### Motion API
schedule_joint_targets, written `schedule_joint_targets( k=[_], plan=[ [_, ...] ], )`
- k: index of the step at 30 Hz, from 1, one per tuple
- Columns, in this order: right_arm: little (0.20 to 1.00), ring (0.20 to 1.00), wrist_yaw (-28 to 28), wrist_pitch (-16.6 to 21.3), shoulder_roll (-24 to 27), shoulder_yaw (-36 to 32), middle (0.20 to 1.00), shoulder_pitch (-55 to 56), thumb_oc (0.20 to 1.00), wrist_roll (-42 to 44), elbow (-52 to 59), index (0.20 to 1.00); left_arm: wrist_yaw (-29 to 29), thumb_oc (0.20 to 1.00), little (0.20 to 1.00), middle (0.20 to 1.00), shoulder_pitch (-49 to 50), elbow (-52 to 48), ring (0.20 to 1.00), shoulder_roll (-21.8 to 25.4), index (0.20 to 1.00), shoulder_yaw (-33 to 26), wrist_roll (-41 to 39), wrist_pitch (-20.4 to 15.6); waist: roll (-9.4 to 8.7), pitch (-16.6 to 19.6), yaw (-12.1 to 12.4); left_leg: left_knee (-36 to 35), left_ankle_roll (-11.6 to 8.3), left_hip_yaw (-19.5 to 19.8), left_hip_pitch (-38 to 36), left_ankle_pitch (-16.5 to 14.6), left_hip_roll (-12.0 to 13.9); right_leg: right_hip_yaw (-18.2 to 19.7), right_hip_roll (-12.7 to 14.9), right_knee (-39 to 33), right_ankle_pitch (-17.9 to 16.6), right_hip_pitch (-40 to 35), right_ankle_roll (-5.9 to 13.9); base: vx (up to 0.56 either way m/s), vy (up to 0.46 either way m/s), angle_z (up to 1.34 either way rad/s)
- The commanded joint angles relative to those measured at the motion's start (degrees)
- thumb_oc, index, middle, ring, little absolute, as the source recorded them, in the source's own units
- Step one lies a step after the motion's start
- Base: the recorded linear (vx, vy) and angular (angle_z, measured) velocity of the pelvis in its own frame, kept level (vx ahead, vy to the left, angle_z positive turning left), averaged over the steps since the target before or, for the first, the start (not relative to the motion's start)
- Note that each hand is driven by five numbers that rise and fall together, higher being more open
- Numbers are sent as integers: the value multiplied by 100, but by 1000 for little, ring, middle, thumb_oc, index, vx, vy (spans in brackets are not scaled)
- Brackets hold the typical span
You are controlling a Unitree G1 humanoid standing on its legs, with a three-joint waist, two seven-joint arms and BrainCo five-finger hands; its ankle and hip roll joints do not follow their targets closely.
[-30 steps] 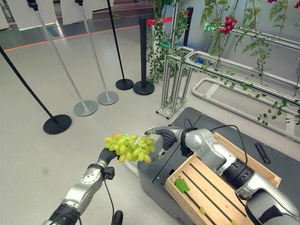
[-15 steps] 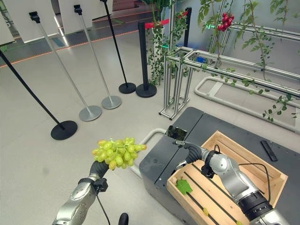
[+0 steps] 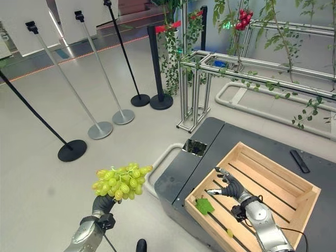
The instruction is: Pick up the fruits from the basket on one side to the basket on the other side
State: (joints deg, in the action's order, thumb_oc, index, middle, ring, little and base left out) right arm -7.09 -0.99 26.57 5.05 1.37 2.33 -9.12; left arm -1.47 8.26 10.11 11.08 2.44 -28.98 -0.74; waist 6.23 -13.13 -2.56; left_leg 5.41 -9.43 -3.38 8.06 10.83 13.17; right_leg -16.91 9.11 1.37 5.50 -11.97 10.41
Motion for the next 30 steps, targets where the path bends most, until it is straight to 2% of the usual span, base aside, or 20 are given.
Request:
schedule_joint_targets(
  k=[1, 3, 4, 6, 7, 8, 9, 10, 11, 13, 14, 18, 21, 24, 25, 26, 27, 30],
  plan=[
    [1000, 1000, 317, 529, -187, -71, 1000, -279, 1000, 362, 268, 1000, -28, 200, 200, 200, -369, -389, 200, 264, 200, -233, -110, -593, -412, 101, 2, 1536, -381, -85, 428, -750, 441, -413, -371, 80, 938, 341, -764, -19, 68, 43],
    [1000, 1000, 411, 577, -277, -72, 1000, -273, 1000, 505, 291, 1000, -89, 200, 200, 200, -373, -382, 200, 257, 200, -196, -119, -602, -450, 99, -20, 1718, -360, -75, 218, -911, 431, -522, -249, 107, 859, 324, -706, -90, 145, 33],
    [1000, 1000, 456, 604, -329, -80, 1000, -258, 1000, 608, 304, 1000, -121, 200, 200, 200, -401, -389, 200, 250, 200, -157, -128, -626, -469, 118, -70, 1775, -328, -186, 44, -1042, 488, -719, -86, 197, 801, 405, -664, -153, 189, 42],
    [1000, 1000, 428, 617, -350, -103, 1000, -223, 1000, 742, 363, 1000, -96, 200, 200, 200, -392, -390, 200, 226, 200, -135, -131, -648, -484, 177, -103, 1887, -342, -276, -107, -1365, 484, -923, 46, 285, 761, 462, -631, -131, 170, 23],
    [1000, 1000, 428, 616, -350, -104, 1000, -220, 1000, 743, 365, 1000, -96, 200, 200, 200, -390, -390, 200, 226, 200, -134, -131, -648, -479, 174, -106, 1906, -341, -268, -100, -1379, 487, -927, 45, 292, 766, 459, -627, -116, 174, 48],
    [1000, 1000, 402, 610, -376, -98, 1000, -200, 1000, 840, 357, 1000, -92, 200, 200, 200, -395, -377, 200, 217, 200, -147, -127, -665, -523, 248, -96, 2067, -290, -276, -146, -1896, 325, -1033, 183, 353, 701, 518, -598, -72, 107, 75],
    [1000, 1000, 402, 611, -376, -97, 1000, -200, 1000, 840, 357, 1000, -92, 200, 200, 200, -395, -377, 200, 217, 200, -147, -127, -665, -522, 250, -97, 2070, -290, -275, -142, -1898, 325, -1034, 183, 355, 702, 521, -598, -87, 216, 87],
    [1000, 1000, 467, 634, -407, -93, 1000, -221, 1000, 896, 342, 1000, -143, 200, 200, 200, -413, -377, 200, 235, 200, -110, -41, -663, -518, 276, -76, 1956, -257, -182, -132, -1896, 220, -1083, 226, 364, 643, 536, -553, -39, 250, 52],
    [1000, 1000, 478, 643, -508, -107, 1000, -184, 1000, 1040, 384, 1000, -147, 200, 200, 200, -428, -431, 200, 288, 200, -107, 13, -636, -555, 308, -86, 1947, -188, -441, -74, -2066, 292, -1219, 336, 466, 595, 577, -545, -39, 252, 34],
    [1000, 1000, 471, 655, -603, -104, 1000, -123, 1000, 1163, 352, 1000, -147, 200, 200, 200, -389, -451, 200, 323, 200, -137, 77, -651, -581, 344, -71, 1943, -186, -512, -73, -2113, 337, -1273, 358, 483, 569, 585, -521, -3, 205, 44],
    [1000, 1000, 474, 637, -717, -122, 1000, -59, 1000, 1249, 377, 1000, -126, 200, 200, 200, -327, -552, 200, 398, 200, -139, 170, -622, -657, 424, -14, 1838, -144, -541, -138, -2173, 350, -1364, 418, 465, 493, 522, -449, 18, 206, 46],
    [1000, 1000, 518, 653, -886, -78, 1000, -91, 1000, 1435, 382, 1000, -208, 200, 200, 200, -301, -647, 200, 503, 200, -179, 351, -605, -819, 448, 63, 1683, -58, -573, -156, -2234, 246, -1390, 602, 508, 292, 574, -314, -6, 242, 36],
    [1000, 1000, 591, 643, -1047, 64, 1000, -248, 1000, 1525, 422, 1000, -385, 200, 200, 200, -402, -686, 200, 620, 200, -209, 517, -635, -1027, 419, 167, 1382, 99, -535, -157, -2257, 58, -1357, 835, 657, -29, 789, -119, -29, 204, 25],
    [1000, 1000, 623, 645, -1109, 68, 1000, -305, 1000, 1525, 499, 1000, -479, 200, 200, 200, -457, -736, 200, 679, 200, -230, 608, -662, -1111, 400, 203, 1249, 196, -459, -107, -2254, -65, -1318, 939, 716, -193, 922, -18, -26, 201, 28],
    [1000, 1000, 675, 654, -1185, 94, 1000, -396, 1000, 1577, 489, 1000, -533, 200, 200, 200, -525, -760, 200, 746, 200, -220, 650, -695, -1187, 375, 220, 1137, 277, -395, -60, -2252, -170, -1260, 1021, 789, -365, 1063, 69, -46, 190, 14],
    [1000, 1000, 676, 656, -1188, 93, 1000, -400, 1000, 1577, 485, 1000, -534, 200, 200, 200, -528, -758, 200, 749, 200, -220, 650, -696, -1193, 378, 218, 1132, 280, -395, -57, -2249, -177, -1261, 1027, 788, -368, 1067, 72, -58, 277, 41],
    [1000, 1000, 765, 685, -1272, 74, 1000, -448, 1000, 1615, 482, 1000, -605, 200, 200, 200, -601, -760, 200, 791, 200, -198, 657, -720, -1233, 355, 223, 1010, 354, -300, -10, -2224, -304, -1148, 1094, 917, -620, 1225, 144, -18, 156, 37],
    [1000, 1000, 805, 688, -1342, 85, 1000, -486, 1000, 1649, 460, 1000, -656, 200, 200, 200, -647, -763, 200, 838, 200, -166, 700, -736, -1250, 348, 204, 894, 435, -225, -7, -2194, -438, -942, 1090, 1062, -745, 1368, 167, 14, 247, 23]
  ],
)
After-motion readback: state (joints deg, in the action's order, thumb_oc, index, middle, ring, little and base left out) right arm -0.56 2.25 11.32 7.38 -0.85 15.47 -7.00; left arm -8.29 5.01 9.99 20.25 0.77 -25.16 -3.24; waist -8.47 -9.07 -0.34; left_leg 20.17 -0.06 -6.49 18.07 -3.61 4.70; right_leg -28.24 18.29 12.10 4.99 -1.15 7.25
